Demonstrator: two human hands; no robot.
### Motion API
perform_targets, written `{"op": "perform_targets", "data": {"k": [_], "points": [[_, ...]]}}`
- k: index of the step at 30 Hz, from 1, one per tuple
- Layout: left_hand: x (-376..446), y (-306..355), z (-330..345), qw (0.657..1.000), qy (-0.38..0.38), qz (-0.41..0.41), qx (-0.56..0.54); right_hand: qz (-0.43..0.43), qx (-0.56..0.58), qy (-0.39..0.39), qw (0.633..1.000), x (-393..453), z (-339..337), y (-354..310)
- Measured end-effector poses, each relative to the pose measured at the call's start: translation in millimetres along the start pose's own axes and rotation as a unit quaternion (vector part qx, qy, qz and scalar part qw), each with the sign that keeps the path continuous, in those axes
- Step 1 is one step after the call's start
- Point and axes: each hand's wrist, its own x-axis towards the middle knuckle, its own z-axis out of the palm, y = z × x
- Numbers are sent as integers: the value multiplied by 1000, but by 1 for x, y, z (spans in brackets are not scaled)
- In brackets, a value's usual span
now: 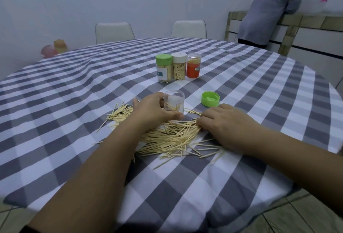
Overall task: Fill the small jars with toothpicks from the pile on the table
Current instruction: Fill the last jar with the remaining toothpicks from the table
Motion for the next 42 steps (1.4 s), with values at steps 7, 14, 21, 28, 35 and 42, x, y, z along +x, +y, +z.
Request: {"op": "perform_targets", "data": {"k": [7,14,21,28,35,42], "points": [[-1,0,-1,1000,1,-3,7,53,52,-5,997,6,1,9],[0,-1,-1,1000,6,1,15,169,242,-17,955,18,-2,17],[0,1,-1,999,8,2,40,220,495,128,831,53,-31,7],[2,-2,0,1000,14,4,16,268,592,163,743,87,-30,-16],[2,-2,0,1000,8,1,25,300,565,65,766,75,-21,-13],[-1,2,-1,1000,2,-5,21,280,505,25,816,58,-37,1]]}}
